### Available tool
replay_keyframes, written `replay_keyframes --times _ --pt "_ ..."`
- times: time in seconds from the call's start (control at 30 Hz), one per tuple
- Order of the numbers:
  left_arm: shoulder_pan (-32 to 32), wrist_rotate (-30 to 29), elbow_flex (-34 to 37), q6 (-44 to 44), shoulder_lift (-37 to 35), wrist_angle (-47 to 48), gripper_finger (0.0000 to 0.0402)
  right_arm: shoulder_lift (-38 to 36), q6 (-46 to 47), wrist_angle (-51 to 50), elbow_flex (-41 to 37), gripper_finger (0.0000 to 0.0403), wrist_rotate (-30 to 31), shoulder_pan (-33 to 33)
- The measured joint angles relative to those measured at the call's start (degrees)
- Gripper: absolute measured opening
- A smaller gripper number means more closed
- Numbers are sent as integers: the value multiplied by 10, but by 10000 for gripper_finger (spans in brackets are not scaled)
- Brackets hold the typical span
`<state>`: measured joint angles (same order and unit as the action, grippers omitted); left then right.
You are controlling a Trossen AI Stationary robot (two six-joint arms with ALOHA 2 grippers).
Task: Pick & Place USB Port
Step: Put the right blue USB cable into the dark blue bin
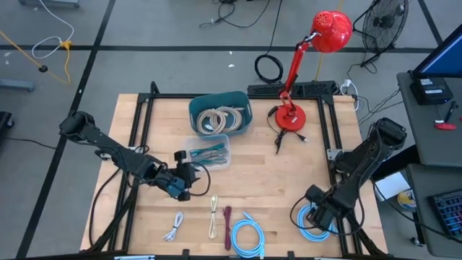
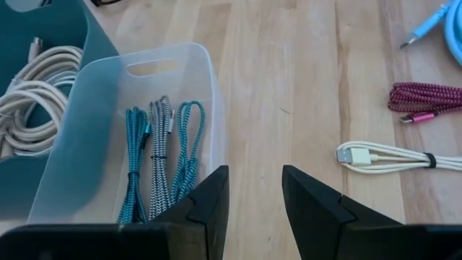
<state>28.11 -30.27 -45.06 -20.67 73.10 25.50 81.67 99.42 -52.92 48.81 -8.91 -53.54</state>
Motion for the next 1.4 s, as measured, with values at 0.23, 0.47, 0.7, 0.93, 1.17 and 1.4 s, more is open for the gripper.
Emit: replay_keyframes --times 0.23,0.47,0.7,0.93,1.17,1.4 --pt "1 4 0 2 0 -1 134 1 11 124 -61 254 -1 -1" --pt "1 4 0 3 0 -1 133 -2 21 159 -97 237 -3 -13" --pt "1 4 0 3 0 -3 133 -1 -3 153 -112 158 -17 -13" --pt "1 4 0 7 0 -12 133 0 -109 121 -113 28 -24 22" --pt "1 4 0 15 0 -20 133 0 -274 87 -113 35 -30 105" --pt "1 4 0 22 0 -20 133 0 -413 83 -112 30 -16 188"
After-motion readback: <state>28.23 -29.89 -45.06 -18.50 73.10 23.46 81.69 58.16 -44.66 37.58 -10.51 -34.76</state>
